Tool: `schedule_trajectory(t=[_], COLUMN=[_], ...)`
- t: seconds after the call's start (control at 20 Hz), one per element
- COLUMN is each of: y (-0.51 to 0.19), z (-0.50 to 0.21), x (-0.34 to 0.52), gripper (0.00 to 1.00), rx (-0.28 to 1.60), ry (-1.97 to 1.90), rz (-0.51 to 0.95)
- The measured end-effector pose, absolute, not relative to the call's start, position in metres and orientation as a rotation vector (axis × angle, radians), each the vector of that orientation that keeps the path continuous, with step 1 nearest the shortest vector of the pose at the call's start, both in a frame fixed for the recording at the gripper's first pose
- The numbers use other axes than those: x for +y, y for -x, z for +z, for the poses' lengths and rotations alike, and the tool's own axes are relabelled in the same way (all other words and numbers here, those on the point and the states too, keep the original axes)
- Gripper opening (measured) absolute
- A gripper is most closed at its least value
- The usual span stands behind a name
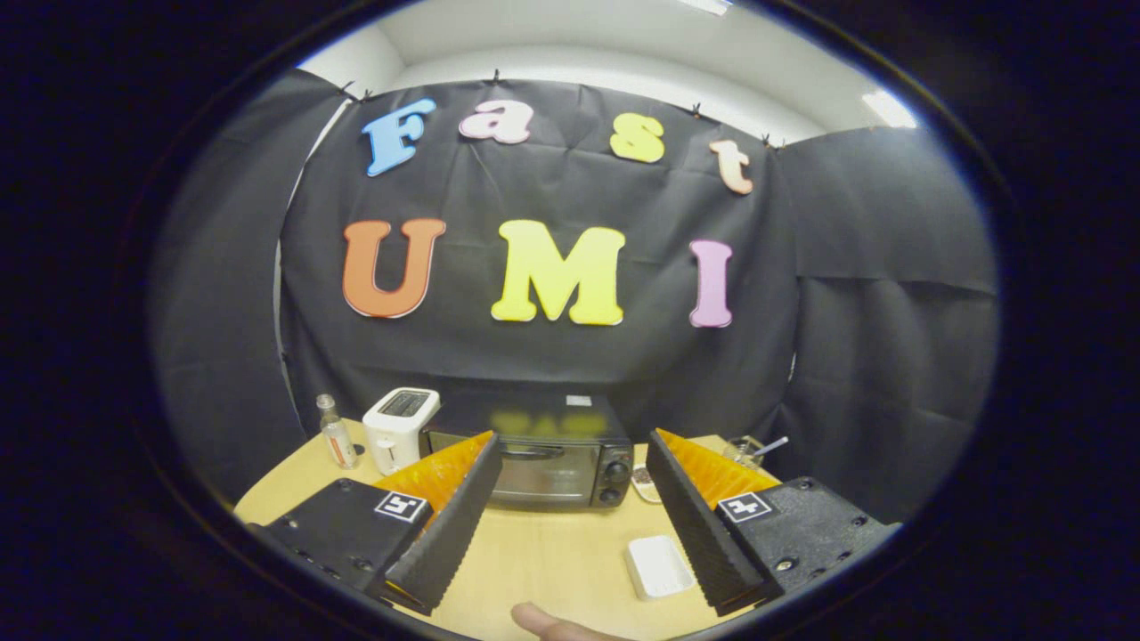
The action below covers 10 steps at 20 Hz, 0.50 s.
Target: Open the toaster oven, put the food inside, and close the toaster oven door.
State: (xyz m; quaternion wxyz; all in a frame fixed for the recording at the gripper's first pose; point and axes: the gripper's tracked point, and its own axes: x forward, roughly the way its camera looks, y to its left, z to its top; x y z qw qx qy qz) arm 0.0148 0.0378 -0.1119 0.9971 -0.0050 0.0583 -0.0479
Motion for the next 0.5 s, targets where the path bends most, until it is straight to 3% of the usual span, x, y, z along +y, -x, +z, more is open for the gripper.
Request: schedule_trajectory(t=[0.25,0.5], y=[0.070,0.122], z=[-0.055,-0.037], x=[0.034,0.029], gripper=[1.00,1.00], rx=[-0.048,-0.076], ry=[0.036,-0.025], rz=[-0.097,-0.073])
